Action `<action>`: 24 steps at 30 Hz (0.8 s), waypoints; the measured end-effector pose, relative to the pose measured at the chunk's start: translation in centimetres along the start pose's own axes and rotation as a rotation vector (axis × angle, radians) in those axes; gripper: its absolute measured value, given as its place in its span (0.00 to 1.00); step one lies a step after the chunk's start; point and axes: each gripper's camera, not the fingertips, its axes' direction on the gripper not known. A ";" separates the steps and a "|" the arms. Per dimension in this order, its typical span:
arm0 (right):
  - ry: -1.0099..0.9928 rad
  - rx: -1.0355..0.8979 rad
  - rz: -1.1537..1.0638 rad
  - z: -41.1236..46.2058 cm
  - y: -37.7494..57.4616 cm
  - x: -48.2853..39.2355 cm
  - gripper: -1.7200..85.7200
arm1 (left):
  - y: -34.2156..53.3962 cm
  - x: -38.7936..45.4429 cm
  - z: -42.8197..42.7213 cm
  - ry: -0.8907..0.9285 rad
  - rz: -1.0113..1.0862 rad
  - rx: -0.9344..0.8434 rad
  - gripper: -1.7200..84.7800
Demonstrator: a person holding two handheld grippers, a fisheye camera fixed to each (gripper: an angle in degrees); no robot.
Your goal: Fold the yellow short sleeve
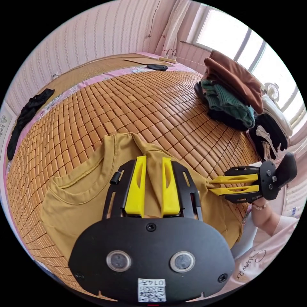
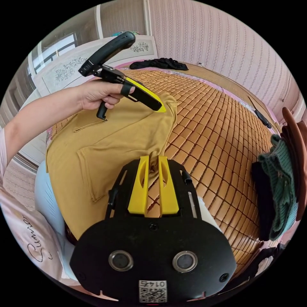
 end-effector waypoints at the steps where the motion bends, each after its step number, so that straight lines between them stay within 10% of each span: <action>1: 0.005 0.000 0.010 -0.2 0.1 0.2 0.07 | -0.5 -0.1 0.5 0.003 -0.008 0.007 0.08; 24: -0.022 0.048 0.129 -3.1 2.4 3.1 0.09 | 1.6 1.2 -6.1 -0.230 -0.004 0.174 0.11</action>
